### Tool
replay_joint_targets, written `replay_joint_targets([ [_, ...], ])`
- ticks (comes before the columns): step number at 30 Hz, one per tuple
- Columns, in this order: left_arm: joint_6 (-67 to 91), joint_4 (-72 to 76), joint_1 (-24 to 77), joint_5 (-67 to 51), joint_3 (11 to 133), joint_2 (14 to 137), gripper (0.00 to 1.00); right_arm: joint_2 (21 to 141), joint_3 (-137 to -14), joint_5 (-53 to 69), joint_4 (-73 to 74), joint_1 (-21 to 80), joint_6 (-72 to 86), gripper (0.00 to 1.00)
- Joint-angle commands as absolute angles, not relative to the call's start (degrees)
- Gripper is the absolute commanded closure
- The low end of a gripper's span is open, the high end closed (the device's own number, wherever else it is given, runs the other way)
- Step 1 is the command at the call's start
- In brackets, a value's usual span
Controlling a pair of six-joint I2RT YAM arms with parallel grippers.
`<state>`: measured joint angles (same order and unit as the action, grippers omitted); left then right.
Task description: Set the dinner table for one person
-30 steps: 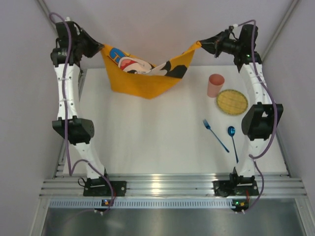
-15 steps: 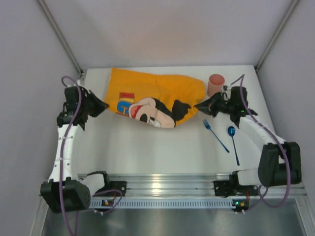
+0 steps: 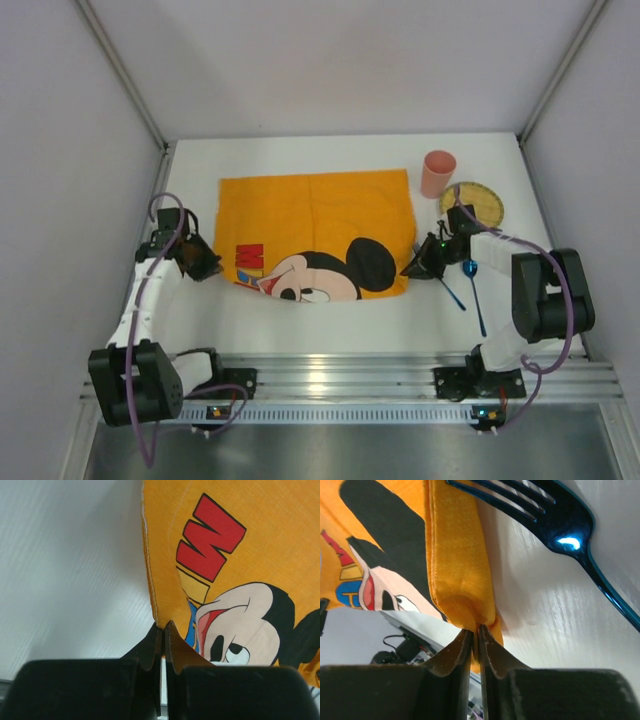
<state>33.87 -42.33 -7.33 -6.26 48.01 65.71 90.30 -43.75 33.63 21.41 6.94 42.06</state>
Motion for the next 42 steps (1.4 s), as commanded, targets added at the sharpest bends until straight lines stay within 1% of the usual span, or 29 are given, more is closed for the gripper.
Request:
replay_joint_targets([
  [1,32.00,-43.68,-7.56,-0.44,50.18,67.04,1.00,90.79,-47.28,31.64,29.43,6.85,34.02,0.87],
  [5,29.54,-41.92,-7.56,1.06,52.29,73.99,1.00,87.37,-49.30,28.23,37.07,6.86,28.75,0.48],
  [6,29.27,-42.36,-7.73,0.62,54.38,75.48,1.00,86.23,-49.83,26.99,40.14,6.86,27.87,0.44],
  [7,29.18,-43.93,-7.65,0.27,55.54,77.67,0.91,83.87,-50.53,26.03,41.47,6.86,26.21,0.40],
  [8,29.35,-44.12,-7.65,-2.17,56.33,77.87,0.79,82.80,-52.28,24.45,42.70,6.77,25.58,0.36],
  [9,29.70,-44.21,-7.73,-2.72,56.77,77.70,0.61,81.84,-53.34,23.56,45.33,6.77,24.97,0.34],
  [10,30.23,-44.38,-7.65,-2.90,56.78,75.96,0.02,79.91,-54.57,22.77,46.66,6.68,23.83,0.34],
  [13,31.73,-45.79,-7.65,-2.03,57.57,71.13,0.01,76.92,-59.40,19.08,51.14,6.42,21.81,0.32],
  [16,32.25,-48.24,-7.73,1.30,60.29,67.25,0.01,75.76,-63.01,11.80,54.57,5.80,18.91,0.30],
  [17,32.34,-49.03,-7.65,1.75,61.69,66.45,0.01,75.76,-63.63,6.47,55.19,5.71,18.29,0.29],
  [19,32.61,-49.31,-7.56,1.67,62.57,64.96,0.01,77.16,-63.28,2.57,55.46,5.54,17.49,0.30],
  [20,33.13,-50.18,-7.56,1.32,63.27,64.86,0.01,78.04,-62.67,1.24,54.85,5.36,17.58,0.34],
  [21,33.31,-50.36,-7.56,0.62,63.37,65.21,0.01,80.14,-62.14,1.40,54.32,5.36,17.58,0.36],
  [23,33.84,-50.10,-7.56,0.26,62.50,65.92,0.01,82.78,-61.35,0.62,53.62,5.36,18.10,0.44],
  [26,34.10,-49.40,-7.65,-2.37,61.35,66.01,0.01,87.00,-61.08,0.18,51.51,5.36,17.67,0.53],
  [33,33.14,-49.40,-7.65,-1.76,59.68,63.99,0.02,92.71,-62.75,-1.13,48.78,6.94,17.14,0.53],
  [42,32.87,-48.95,-7.65,-1.67,58.09,63.54,0.01,101.15,-64.86,-3.07,46.41,11.95,19.07,0.53],
])
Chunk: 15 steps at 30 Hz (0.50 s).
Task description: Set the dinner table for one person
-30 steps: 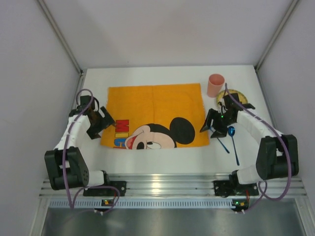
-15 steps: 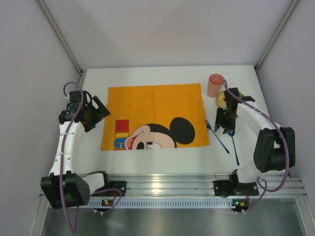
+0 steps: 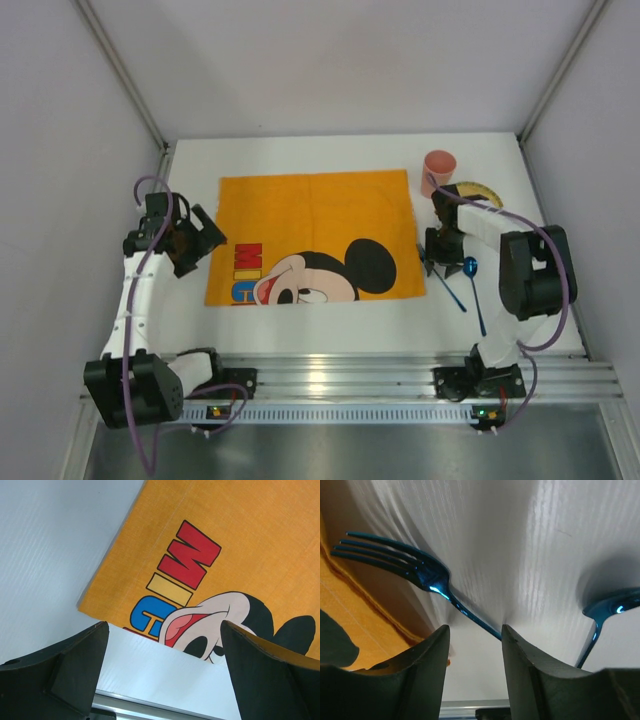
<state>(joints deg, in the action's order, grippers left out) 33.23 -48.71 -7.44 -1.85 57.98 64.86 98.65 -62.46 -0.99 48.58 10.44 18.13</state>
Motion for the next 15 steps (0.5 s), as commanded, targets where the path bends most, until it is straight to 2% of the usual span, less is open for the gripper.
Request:
replay_joint_targets([
  [1,32.70,-48.96,-7.56,-1.67,58.01,63.54,0.01,101.86,-65.04,-3.34,46.15,12.21,19.25,0.54],
  [7,32.26,-49.83,-7.65,-1.76,57.75,63.20,0.02,106.52,-65.66,-5.80,44.56,12.39,19.42,0.81],
  [8,32.17,-49.92,-7.47,-1.76,57.57,63.37,0.02,106.96,-65.57,-6.15,44.30,12.31,19.42,0.90],
  [10,32.08,-50.01,-7.47,-1.76,57.48,63.37,0.02,107.67,-65.39,-7.03,44.30,12.22,19.60,1.00],
  [15,32.08,-49.57,-7.21,-2.46,57.48,63.98,0.02,104.69,-66.18,-12.20,46.40,12.91,19.51,1.00],
])
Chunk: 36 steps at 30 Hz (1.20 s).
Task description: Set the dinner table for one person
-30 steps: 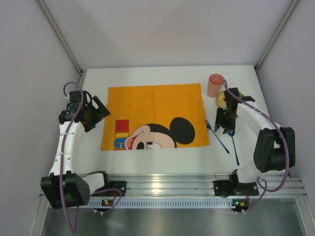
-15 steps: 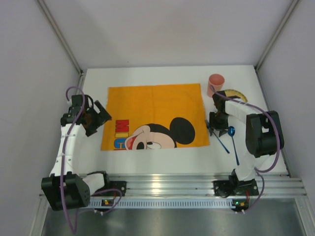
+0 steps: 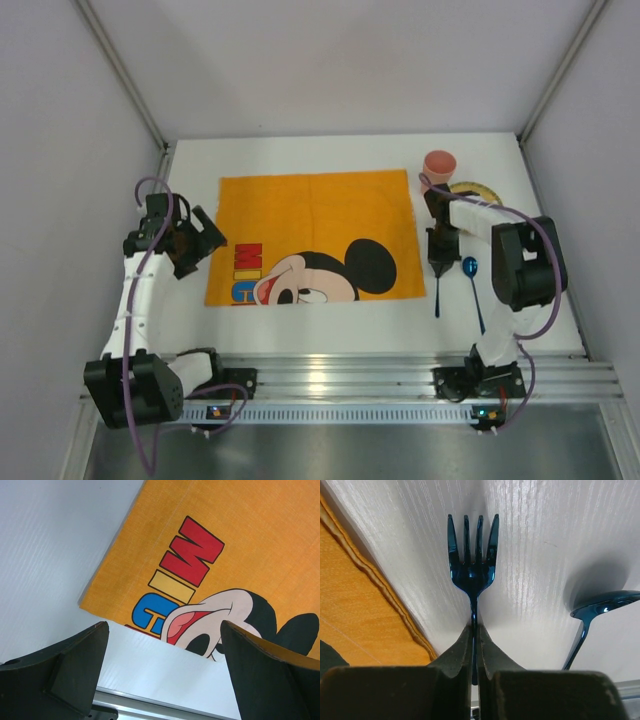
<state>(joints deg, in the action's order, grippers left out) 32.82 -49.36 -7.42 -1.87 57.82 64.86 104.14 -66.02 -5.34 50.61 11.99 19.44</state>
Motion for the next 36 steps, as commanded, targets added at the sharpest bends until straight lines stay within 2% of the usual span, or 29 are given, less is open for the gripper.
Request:
replay_joint_targets([
  [1,32.08,-49.57,-7.03,-2.72,57.39,64.16,0.02,103.89,-67.92,-13.43,47.45,13.44,19.42,1.00],
  [6,32.78,-48.17,-6.42,-3.95,56.69,64.77,0.01,98.80,-78.81,-15.65,57.90,19.84,22.75,1.00],
  [10,33.31,-47.99,-6.24,-4.39,56.42,65.13,0.01,100.89,-97.32,-11.88,64.85,26.79,27.15,1.00],
  [12,33.22,-48.34,-6.06,-4.22,56.43,64.95,0.01,103.78,-102.98,-3.90,65.22,30.04,29.60,1.00],
  [13,33.05,-48.51,-5.98,-3.70,56.34,64.69,0.01,104.76,-106.40,-0.30,63.82,30.84,30.32,1.00],
  [14,32.96,-48.60,-5.98,-3.52,56.08,63.99,0.01,105.64,-107.31,8.61,58.85,31.81,31.19,1.00],
  [16,32.87,-49.13,-5.71,-2.82,55.29,63.20,0.01,108.88,-107.84,15.26,52.68,34.01,35.93,1.00],
  [20,32.52,-50.62,-5.36,-0.62,54.84,61.44,0.01,116.35,-106.26,30.29,30.75,36.29,47.53,1.00],
  [27,32.78,-52.47,-4.66,2.29,55.46,59.33,0.01,131.90,-114.60,33.31,18.11,40.42,58.96,1.00],
  [31,32.78,-51.95,-4.40,2.11,54.93,59.15,0.01,136.31,-119.34,33.75,16.18,41.39,61.78,1.00],
  [36,32.87,-51.42,-4.13,1.85,54.84,59.68,0.01,139.03,-119.70,33.92,13.45,42.01,64.68,1.00],
])
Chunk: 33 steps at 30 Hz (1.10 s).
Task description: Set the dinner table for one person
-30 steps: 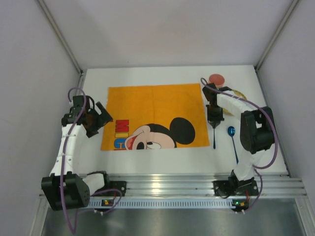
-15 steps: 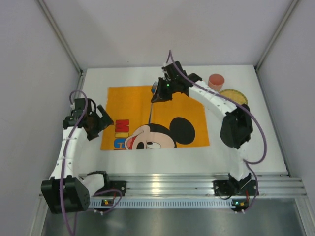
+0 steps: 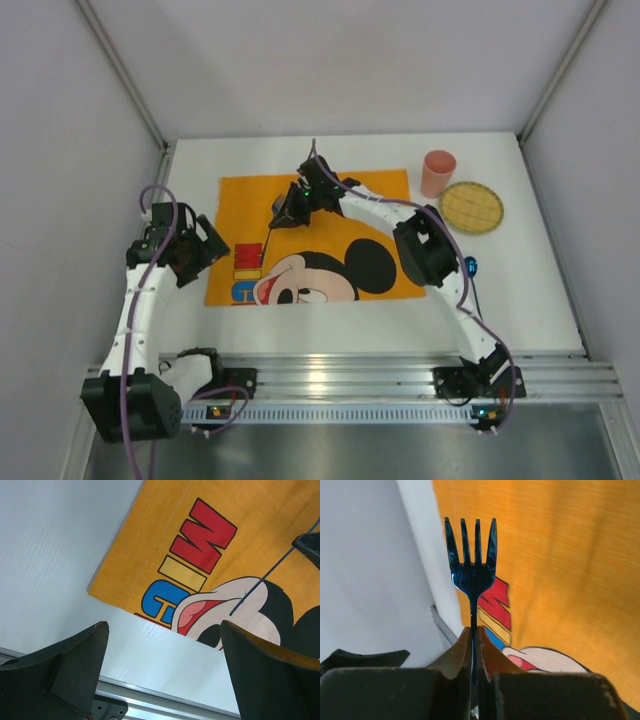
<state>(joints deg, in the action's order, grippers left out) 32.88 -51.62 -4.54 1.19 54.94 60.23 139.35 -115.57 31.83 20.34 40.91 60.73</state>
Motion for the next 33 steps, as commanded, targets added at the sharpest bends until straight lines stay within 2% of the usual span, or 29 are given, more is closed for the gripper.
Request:
replay_joint_targets([
  [1,32.78,-51.24,-4.13,1.85,54.58,59.76,0.01,139.56,-120.93,34.10,13.19,42.27,64.95,1.00],
  [9,32.78,-51.15,-4.04,2.99,55.02,60.29,0.01,145.71,-127.61,35.86,13.01,45.70,66.45,1.00],
  [18,32.70,-51.15,-4.13,3.95,56.07,60.47,0.01,148.88,-129.81,34.10,20.04,47.72,61.09,0.99],
  [21,32.78,-51.41,-4.13,3.87,56.42,60.73,0.01,149.85,-129.73,33.40,20.57,48.34,60.56,0.87],
  [22,32.70,-51.42,-4.04,3.78,56.51,60.91,0.01,150.03,-129.73,33.22,20.48,48.34,60.56,0.70],
  [24,32.70,-51.50,-4.04,3.60,56.69,61.26,0.01,150.38,-130.08,33.05,20.22,48.43,60.47,0.59],
  [25,32.70,-51.68,-4.04,3.52,56.95,61.52,0.01,150.38,-130.34,33.05,19.78,48.43,60.38,0.48],
  [26,32.78,-51.68,-4.04,3.25,57.04,61.78,0.01,150.21,-130.69,33.13,19.60,48.17,60.29,0.43],
  [28,32.78,-51.51,-3.96,3.08,57.30,62.05,0.01,149.68,-131.83,33.57,19.25,47.73,60.21,0.38],
  [33,32.87,-50.80,-3.87,2.64,57.57,63.01,0.01,138.98,-126.68,34.45,18.98,44.39,57.84,0.38],
])
